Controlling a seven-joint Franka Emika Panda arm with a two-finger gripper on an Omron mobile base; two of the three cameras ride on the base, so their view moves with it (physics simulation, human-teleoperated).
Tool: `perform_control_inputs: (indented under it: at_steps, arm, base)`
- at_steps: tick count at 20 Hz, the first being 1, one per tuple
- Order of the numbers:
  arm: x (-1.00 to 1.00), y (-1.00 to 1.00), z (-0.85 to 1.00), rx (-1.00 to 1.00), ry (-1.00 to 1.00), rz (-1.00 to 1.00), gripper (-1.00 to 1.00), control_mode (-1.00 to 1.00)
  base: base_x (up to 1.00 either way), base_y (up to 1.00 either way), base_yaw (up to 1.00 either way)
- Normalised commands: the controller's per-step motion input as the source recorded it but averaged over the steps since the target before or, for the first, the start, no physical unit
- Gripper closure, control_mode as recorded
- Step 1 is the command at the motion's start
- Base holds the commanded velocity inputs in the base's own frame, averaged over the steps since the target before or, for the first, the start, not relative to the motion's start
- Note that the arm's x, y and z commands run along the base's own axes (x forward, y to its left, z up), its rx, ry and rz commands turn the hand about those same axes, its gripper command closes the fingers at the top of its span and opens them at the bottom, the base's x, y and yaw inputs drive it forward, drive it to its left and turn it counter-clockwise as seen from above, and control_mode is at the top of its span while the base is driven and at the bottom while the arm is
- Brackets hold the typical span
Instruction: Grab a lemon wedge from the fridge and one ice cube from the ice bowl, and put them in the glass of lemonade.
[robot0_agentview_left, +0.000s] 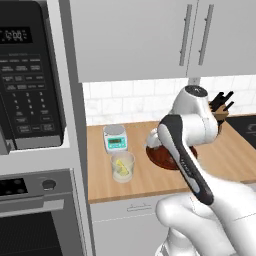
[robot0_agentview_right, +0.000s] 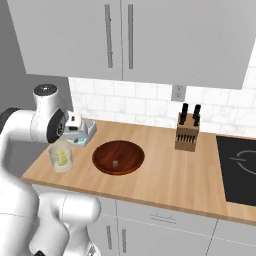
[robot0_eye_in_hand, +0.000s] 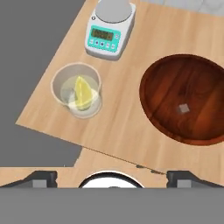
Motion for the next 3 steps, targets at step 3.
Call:
perform_control_inputs:
  at_steps: [3]
  arm:
    - [-0.87,-0.67,0.12,0.01,0.00,-0.11,-1.00,-1.00]
  base:
    - [0.00,0.00,0.00]
